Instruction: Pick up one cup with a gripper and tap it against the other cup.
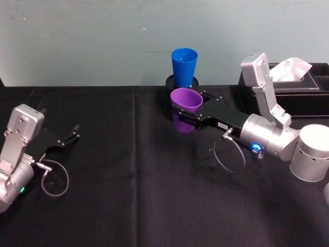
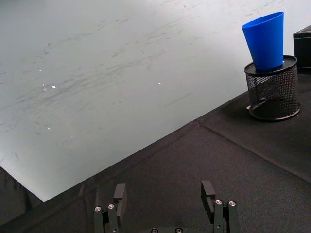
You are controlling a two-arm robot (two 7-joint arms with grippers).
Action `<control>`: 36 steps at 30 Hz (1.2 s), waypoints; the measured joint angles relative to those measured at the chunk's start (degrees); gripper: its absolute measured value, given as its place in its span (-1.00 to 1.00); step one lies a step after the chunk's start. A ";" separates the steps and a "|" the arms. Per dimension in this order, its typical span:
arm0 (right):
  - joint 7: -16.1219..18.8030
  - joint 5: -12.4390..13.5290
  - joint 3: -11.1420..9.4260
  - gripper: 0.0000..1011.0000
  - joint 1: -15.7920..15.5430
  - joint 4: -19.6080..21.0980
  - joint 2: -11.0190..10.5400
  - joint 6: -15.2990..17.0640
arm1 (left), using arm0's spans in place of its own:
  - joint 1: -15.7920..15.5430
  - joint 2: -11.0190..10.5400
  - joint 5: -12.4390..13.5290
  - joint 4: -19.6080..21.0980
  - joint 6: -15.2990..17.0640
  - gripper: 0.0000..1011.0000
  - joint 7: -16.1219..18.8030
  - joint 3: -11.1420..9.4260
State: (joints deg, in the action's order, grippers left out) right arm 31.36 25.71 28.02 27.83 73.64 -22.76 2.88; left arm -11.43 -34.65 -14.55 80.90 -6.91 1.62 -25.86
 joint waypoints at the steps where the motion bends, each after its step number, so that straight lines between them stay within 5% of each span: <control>1: -0.21 -0.21 -0.10 0.43 0.25 -0.24 0.06 -0.02 | 0.00 0.00 0.00 0.00 0.00 0.98 0.00 0.00; 36: 0.29 -3.70 -1.78 0.44 10.84 -18.97 7.99 -4.04 | 0.00 0.00 0.00 0.00 0.00 0.98 0.00 0.00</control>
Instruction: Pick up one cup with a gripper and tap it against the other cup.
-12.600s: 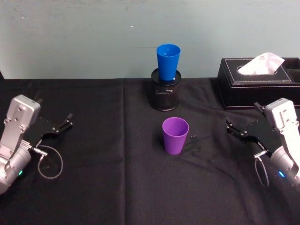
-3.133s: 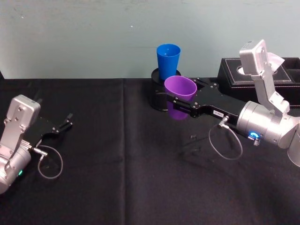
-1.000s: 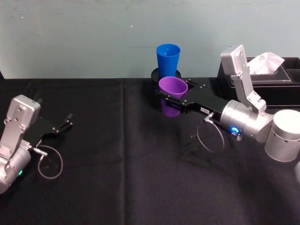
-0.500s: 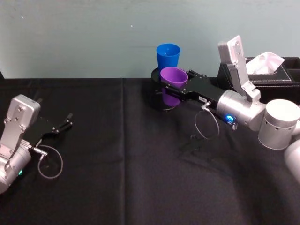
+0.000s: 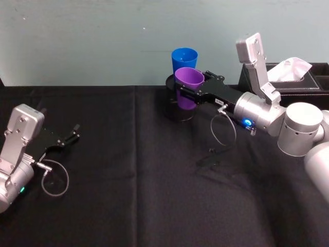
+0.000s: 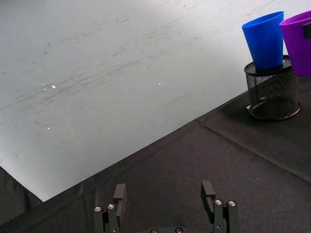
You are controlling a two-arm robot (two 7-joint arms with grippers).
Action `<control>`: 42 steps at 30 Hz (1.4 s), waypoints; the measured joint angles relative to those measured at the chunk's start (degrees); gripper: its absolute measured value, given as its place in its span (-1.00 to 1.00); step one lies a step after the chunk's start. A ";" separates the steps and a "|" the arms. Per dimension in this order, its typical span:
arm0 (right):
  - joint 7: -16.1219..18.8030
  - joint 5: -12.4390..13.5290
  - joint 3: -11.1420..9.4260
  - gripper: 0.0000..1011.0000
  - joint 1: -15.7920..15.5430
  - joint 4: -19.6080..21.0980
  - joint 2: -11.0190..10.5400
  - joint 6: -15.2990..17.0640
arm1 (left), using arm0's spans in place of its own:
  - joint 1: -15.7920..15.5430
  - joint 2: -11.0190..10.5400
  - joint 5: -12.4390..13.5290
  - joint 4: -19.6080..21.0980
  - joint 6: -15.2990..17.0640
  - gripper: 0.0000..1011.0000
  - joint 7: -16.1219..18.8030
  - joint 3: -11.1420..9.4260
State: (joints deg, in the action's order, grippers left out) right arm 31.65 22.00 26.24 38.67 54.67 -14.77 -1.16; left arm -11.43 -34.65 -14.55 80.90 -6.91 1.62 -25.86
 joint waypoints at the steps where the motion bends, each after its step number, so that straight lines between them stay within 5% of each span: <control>1: 0.03 -0.07 -0.03 0.43 0.18 -0.27 0.10 -0.07 | 0.00 0.00 0.00 0.00 0.00 0.98 0.00 0.00; 19: 1.26 -1.54 -1.21 0.44 4.60 -8.07 2.87 -2.38 | 0.00 0.00 0.00 0.00 0.00 0.98 0.00 0.00; 42: 2.28 -2.09 -2.55 0.43 6.54 -12.18 4.65 -3.67 | 0.00 0.00 0.01 0.00 0.00 0.98 0.00 0.00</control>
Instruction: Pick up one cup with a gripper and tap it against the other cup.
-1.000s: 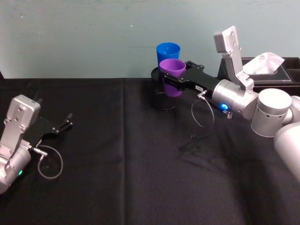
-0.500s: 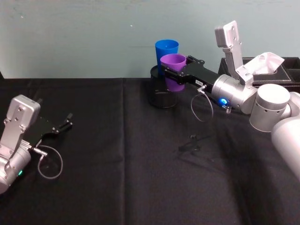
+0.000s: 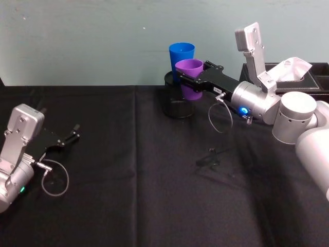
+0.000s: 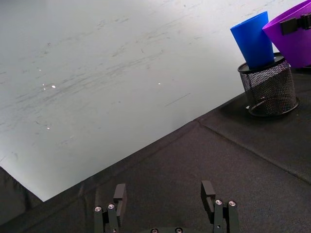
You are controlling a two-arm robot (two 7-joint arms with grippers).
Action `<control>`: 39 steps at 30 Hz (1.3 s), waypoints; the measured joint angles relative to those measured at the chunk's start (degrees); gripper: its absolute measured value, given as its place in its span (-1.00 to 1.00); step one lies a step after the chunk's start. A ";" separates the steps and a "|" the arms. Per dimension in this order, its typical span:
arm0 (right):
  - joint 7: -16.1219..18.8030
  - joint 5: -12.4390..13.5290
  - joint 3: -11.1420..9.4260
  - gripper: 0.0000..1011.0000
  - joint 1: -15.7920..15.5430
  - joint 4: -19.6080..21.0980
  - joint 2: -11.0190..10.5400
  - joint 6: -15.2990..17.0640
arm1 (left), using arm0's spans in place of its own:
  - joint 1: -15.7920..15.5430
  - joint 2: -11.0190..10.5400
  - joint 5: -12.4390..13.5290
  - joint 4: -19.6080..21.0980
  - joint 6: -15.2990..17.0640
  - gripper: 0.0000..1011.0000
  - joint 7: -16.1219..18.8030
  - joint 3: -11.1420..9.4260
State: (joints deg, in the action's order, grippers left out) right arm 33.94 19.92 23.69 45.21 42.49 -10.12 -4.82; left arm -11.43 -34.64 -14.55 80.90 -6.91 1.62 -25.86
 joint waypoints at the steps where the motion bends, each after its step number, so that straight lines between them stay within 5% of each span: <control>1: 0.00 0.00 0.01 0.43 0.00 0.00 0.00 0.00 | 0.00 0.00 0.00 0.00 0.00 0.98 0.00 0.00; 39: -0.04 0.07 0.17 0.43 -0.05 0.09 -0.09 0.04 | 0.00 0.00 0.00 0.00 0.00 0.98 0.00 0.00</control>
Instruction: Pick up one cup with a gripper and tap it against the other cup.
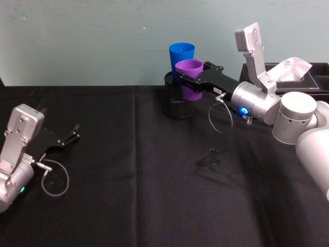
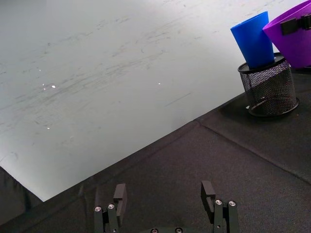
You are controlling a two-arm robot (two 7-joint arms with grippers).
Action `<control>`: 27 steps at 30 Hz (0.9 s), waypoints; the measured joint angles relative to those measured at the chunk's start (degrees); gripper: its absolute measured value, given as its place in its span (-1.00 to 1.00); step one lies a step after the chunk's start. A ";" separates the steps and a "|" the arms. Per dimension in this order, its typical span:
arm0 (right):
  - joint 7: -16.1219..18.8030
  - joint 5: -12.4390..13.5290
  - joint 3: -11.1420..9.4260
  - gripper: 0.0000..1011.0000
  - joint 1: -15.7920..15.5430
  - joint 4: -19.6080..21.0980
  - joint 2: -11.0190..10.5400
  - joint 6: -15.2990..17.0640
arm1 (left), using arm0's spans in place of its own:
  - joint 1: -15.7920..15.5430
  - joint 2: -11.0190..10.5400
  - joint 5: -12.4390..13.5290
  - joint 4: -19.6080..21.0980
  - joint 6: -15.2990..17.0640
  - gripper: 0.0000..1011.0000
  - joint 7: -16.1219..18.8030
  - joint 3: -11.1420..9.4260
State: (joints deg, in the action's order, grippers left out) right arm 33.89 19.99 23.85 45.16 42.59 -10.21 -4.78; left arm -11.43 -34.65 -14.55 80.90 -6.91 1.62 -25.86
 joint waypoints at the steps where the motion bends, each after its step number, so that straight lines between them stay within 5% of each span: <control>1: 0.00 0.00 0.00 0.44 0.00 0.00 0.00 0.00 | 0.00 0.00 0.00 0.00 0.00 0.98 0.00 0.00; 27: -0.06 0.00 0.00 0.44 0.00 0.00 0.00 0.00 | 0.00 0.00 0.00 0.00 0.00 0.98 0.00 0.00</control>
State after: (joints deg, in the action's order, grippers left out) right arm 33.84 19.99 23.85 45.16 42.59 -10.21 -4.78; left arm -11.43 -34.65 -14.55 80.90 -6.91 1.62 -25.86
